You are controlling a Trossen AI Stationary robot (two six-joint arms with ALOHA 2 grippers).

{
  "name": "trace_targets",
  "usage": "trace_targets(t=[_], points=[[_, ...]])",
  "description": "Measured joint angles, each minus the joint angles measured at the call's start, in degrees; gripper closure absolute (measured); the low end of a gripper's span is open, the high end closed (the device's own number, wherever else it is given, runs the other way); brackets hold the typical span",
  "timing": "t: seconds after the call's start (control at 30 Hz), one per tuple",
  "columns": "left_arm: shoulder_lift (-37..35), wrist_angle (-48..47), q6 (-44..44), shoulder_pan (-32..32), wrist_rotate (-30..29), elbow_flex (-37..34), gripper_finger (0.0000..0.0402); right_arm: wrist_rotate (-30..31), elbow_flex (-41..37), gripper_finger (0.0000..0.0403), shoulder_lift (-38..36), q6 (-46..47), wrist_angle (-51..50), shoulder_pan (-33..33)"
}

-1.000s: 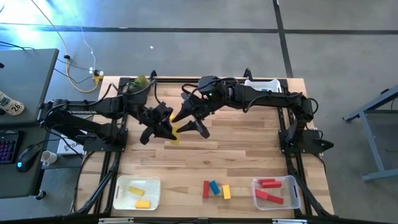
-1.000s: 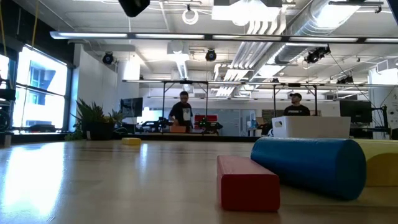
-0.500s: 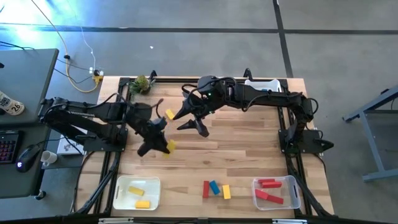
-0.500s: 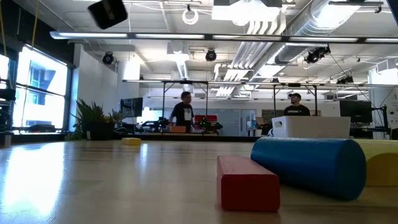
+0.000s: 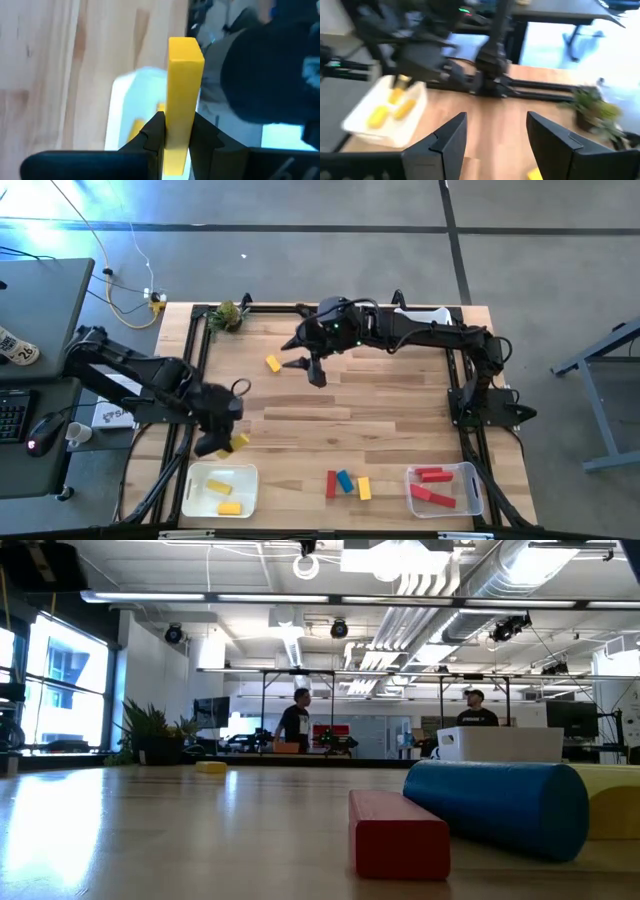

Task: Sort & place blocks by color
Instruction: Put the yellow block into the bottom white bin

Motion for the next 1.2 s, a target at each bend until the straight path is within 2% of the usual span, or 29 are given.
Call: trace_targets(t=[0.2,0.33,0.47,0.77,1.0,1.2], points=[[1.1,-6.4,-6.4,-9.6,-2.6,-0.1,0.0362,5.3,-0.1,0.0212,0.0,2.6,-1.1,-1.6],[3.4,-7.1,-10.4,-16.4,-5.1,0.0,0.0362,5.7,-0.1,0.0212,0.0,5.9,-3.2,-2.5],[6.7,-6.8,-12.4,-20.2,-7.5,0.0,0.0361,5.7,-0.1,0.0212,0.0,7.6,-5.8,-3.0],[12.2,-4.6,-12.4,-23.0,-7.5,0.0,0.0346,5.7,-0.1,0.0212,0.0,7.5,-7.5,-3.0],[13.0,-3.6,-12.4,-23.3,-7.3,0.0,0.0334,5.7,-0.1,0.0212,0.0,7.4,-9.4,-3.0],[13.2,-3.3,-12.4,-23.3,-7.0,0.0,0.0306,5.7,-0.1,0.0212,0.0,7.3,-11.2,-3.0]])
